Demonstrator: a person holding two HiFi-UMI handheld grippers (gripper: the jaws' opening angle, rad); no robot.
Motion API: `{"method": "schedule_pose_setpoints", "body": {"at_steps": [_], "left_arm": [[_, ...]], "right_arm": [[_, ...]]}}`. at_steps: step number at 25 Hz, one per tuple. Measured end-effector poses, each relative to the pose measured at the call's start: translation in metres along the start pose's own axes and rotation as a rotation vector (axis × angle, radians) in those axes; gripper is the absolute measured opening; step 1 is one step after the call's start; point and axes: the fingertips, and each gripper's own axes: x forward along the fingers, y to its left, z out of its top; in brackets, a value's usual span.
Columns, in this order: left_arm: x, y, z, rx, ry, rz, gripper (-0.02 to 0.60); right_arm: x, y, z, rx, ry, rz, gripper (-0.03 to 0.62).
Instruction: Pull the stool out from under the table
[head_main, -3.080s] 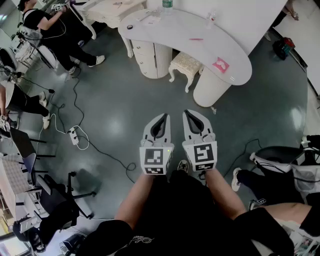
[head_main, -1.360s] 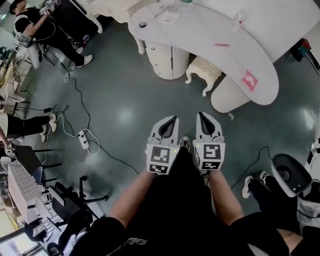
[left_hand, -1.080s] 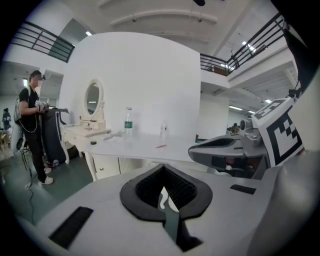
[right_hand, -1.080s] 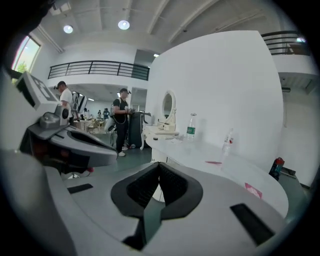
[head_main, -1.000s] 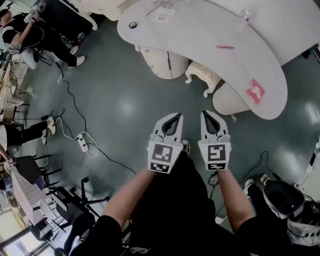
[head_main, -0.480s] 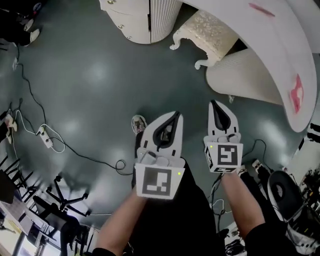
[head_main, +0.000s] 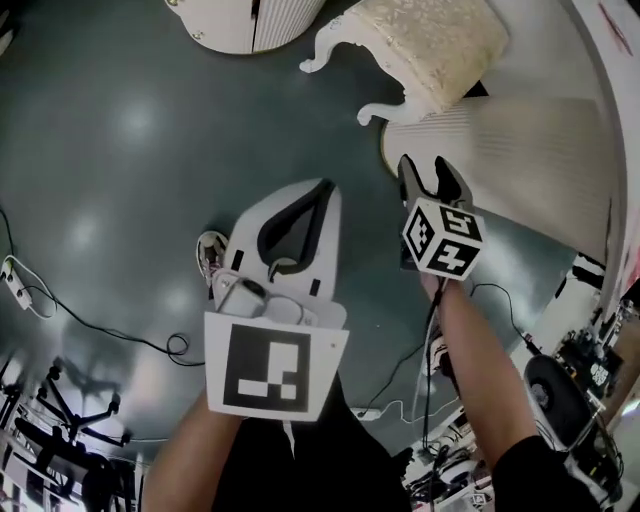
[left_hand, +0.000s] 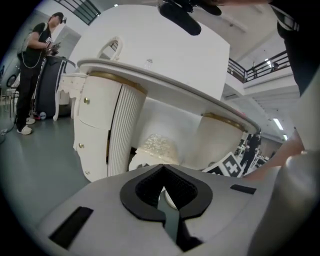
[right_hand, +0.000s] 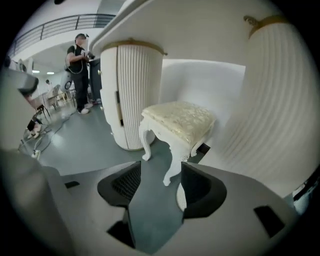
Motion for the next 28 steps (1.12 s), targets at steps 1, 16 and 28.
{"method": "schedule_pose_setpoints", "body": {"at_steps": [1,16,28], "left_arm": [[0.009,0.001,-0.003,-0.004,0.007,-0.007,0.006],[0.079,0.032,-0.028,0.028,0.05,-0.033,0.006],[0.098,0.034,-0.047,0.07,0.088,-0.062,0.006]], "right_arm": [[0.016,-0.01,-0.003,-0.022,0.022,-0.029,0.213],[0.16,-0.075,-0.03,-0.026,0.198,-0.247,0.221],[0.18,-0.075,-0.03,0.06,0.202,-0.278,0.242]]}}
